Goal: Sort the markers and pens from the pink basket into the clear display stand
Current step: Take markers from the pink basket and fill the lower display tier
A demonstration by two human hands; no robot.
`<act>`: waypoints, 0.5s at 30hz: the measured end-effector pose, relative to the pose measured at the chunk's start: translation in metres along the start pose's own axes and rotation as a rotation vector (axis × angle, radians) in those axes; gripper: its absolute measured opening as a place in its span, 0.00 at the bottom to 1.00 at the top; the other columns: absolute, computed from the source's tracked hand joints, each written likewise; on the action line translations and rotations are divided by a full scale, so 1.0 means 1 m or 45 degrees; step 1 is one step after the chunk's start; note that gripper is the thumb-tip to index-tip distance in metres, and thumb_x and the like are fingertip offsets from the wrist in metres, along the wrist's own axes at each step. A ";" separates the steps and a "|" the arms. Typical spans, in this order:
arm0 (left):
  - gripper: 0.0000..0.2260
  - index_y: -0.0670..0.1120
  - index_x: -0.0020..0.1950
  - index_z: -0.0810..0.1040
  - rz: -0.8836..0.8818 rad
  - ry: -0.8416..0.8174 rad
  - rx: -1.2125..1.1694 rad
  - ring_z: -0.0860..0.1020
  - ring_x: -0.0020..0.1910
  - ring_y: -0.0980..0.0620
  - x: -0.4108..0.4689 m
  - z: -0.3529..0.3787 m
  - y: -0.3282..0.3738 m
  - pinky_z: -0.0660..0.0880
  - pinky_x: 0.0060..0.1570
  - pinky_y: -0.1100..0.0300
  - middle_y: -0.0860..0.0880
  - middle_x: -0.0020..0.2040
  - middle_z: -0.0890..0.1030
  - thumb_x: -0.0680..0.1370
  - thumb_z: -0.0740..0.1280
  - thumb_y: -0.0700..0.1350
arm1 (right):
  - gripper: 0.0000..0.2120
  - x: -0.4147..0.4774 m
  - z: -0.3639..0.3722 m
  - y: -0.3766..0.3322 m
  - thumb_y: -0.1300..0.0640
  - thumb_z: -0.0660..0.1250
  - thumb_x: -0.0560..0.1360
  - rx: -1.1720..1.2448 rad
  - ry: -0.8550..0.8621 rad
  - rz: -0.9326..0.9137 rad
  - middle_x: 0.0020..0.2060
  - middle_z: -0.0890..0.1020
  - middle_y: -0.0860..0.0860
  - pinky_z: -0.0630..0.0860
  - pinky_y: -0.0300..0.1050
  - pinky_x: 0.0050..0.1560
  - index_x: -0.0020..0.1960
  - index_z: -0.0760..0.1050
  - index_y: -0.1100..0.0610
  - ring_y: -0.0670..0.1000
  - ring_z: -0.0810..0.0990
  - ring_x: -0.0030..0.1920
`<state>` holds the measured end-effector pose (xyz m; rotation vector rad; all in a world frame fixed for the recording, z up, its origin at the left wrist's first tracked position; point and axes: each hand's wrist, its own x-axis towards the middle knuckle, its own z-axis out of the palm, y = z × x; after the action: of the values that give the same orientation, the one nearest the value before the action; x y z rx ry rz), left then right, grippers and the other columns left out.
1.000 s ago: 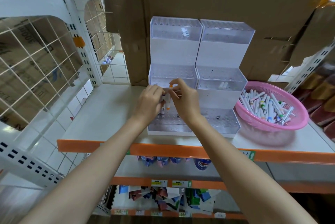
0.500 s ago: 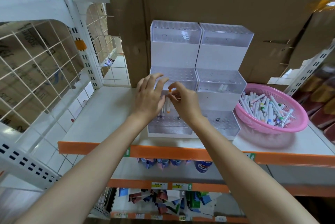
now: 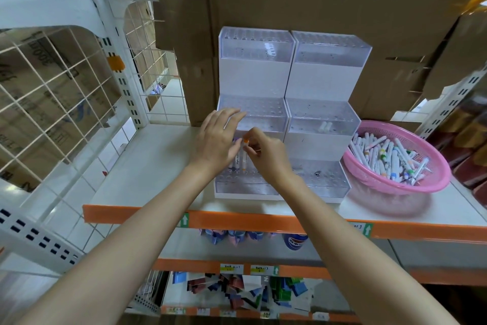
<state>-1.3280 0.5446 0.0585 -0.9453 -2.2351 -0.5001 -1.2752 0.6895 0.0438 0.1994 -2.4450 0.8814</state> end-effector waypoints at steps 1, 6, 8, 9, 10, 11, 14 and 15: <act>0.24 0.43 0.66 0.72 0.002 0.002 0.001 0.71 0.63 0.45 0.000 0.000 0.000 0.67 0.66 0.48 0.44 0.63 0.75 0.71 0.71 0.42 | 0.06 0.000 0.000 0.000 0.63 0.68 0.75 0.001 -0.004 0.004 0.39 0.83 0.54 0.79 0.50 0.40 0.51 0.74 0.61 0.54 0.81 0.37; 0.24 0.42 0.66 0.72 0.012 0.008 -0.002 0.72 0.62 0.44 0.000 -0.001 -0.002 0.68 0.66 0.47 0.43 0.62 0.75 0.71 0.71 0.42 | 0.05 0.003 0.001 0.002 0.62 0.69 0.75 0.016 -0.020 0.073 0.38 0.82 0.52 0.78 0.51 0.40 0.47 0.73 0.59 0.52 0.80 0.37; 0.24 0.42 0.66 0.72 0.014 -0.003 -0.003 0.71 0.62 0.44 0.000 -0.001 -0.002 0.68 0.65 0.47 0.43 0.62 0.75 0.71 0.71 0.43 | 0.05 0.003 -0.001 0.002 0.60 0.70 0.74 0.026 -0.040 0.104 0.38 0.82 0.52 0.79 0.51 0.40 0.47 0.74 0.58 0.53 0.80 0.37; 0.24 0.42 0.66 0.72 0.013 -0.011 -0.004 0.72 0.62 0.44 0.000 -0.001 -0.003 0.68 0.65 0.47 0.43 0.62 0.75 0.71 0.71 0.43 | 0.06 0.003 -0.002 0.001 0.59 0.70 0.74 0.024 -0.051 0.114 0.38 0.82 0.51 0.78 0.50 0.40 0.47 0.74 0.58 0.52 0.80 0.37; 0.24 0.42 0.66 0.72 0.011 -0.020 -0.004 0.72 0.63 0.44 0.000 -0.002 -0.003 0.68 0.65 0.47 0.43 0.62 0.75 0.71 0.71 0.43 | 0.06 0.003 -0.004 0.001 0.59 0.70 0.74 0.008 -0.061 0.115 0.39 0.82 0.51 0.78 0.49 0.41 0.49 0.75 0.57 0.52 0.80 0.38; 0.24 0.42 0.66 0.72 0.012 -0.028 -0.003 0.72 0.63 0.44 0.000 -0.003 -0.003 0.68 0.65 0.47 0.43 0.63 0.75 0.71 0.71 0.43 | 0.07 0.003 -0.006 0.000 0.58 0.70 0.74 -0.021 -0.069 0.106 0.39 0.82 0.50 0.78 0.47 0.41 0.50 0.75 0.57 0.51 0.80 0.38; 0.25 0.42 0.66 0.72 0.023 -0.044 0.007 0.72 0.62 0.44 0.001 -0.006 -0.004 0.68 0.65 0.47 0.43 0.63 0.75 0.71 0.71 0.44 | 0.11 0.002 -0.015 -0.002 0.56 0.71 0.74 -0.074 -0.064 0.076 0.43 0.83 0.48 0.77 0.45 0.42 0.55 0.75 0.55 0.49 0.79 0.40; 0.25 0.42 0.67 0.72 0.024 -0.048 0.010 0.72 0.62 0.43 0.001 -0.007 -0.003 0.68 0.65 0.46 0.43 0.63 0.75 0.71 0.71 0.45 | 0.12 0.001 -0.018 -0.002 0.55 0.70 0.75 -0.092 -0.053 0.080 0.44 0.83 0.48 0.77 0.45 0.42 0.56 0.74 0.54 0.49 0.79 0.41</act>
<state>-1.3280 0.5389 0.0644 -0.9782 -2.2579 -0.4688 -1.2677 0.6999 0.0570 0.1160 -2.5294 0.8212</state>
